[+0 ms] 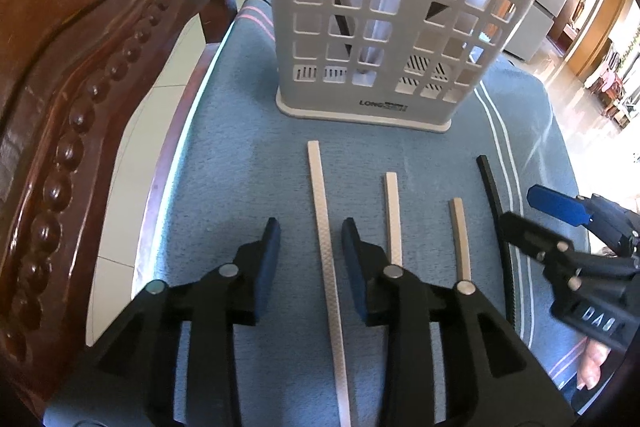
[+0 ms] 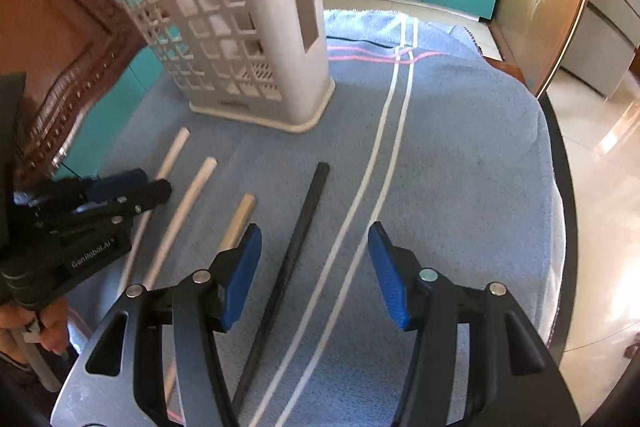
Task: Organize utensils
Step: 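Grasp a light wood chopstick with the left tool while the right tool grasps the black chopstick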
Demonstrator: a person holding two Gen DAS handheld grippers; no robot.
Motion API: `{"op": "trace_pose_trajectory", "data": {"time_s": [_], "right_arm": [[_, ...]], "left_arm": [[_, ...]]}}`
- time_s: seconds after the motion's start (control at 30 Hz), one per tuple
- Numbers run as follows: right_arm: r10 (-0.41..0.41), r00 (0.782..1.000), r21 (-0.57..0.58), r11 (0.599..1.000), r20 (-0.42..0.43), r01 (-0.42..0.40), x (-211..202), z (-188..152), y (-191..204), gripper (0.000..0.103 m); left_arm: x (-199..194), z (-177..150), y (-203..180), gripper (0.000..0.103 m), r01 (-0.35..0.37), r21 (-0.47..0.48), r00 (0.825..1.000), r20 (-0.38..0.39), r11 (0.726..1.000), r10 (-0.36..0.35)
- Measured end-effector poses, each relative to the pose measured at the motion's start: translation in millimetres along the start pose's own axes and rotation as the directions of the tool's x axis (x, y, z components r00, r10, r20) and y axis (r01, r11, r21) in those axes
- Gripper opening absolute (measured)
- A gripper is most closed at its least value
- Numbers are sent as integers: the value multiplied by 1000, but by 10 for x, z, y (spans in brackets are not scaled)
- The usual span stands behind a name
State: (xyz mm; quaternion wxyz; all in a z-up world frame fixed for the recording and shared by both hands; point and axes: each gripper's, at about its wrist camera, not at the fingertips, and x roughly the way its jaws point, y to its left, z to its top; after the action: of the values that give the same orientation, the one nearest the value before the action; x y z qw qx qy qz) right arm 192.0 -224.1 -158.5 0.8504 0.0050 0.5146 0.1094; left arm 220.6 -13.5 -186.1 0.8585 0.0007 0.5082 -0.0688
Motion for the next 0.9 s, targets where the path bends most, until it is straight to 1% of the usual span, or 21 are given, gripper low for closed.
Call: {"op": "trace_pose_trajectory", "data": {"time_s": [0.2,0.37,0.7,0.83,0.9], "right_arm": [[-70,998,-46,996,7,70,88,-35,87,55],[-117,993,-84,990,18,118,138,-61,161,55],[-117,992,-77,990,42,120,148,-122,203,55],[-115,992,-74,990,45,118,167,-78,183,55],[-117,992,-74,990,48,121,173,-71,180,55]], "left_arm": [[15,-21,-181,36,-39,30,999,14,999,38],[3,-39,-300,36,-51,35,999,19,998,50],[-8,-81,-415,37,-77,53,997,29,996,76],[0,-81,-440,41,-94,61,995,35,994,92],[0,-80,-454,41,-94,61,995,36,994,92]]}}
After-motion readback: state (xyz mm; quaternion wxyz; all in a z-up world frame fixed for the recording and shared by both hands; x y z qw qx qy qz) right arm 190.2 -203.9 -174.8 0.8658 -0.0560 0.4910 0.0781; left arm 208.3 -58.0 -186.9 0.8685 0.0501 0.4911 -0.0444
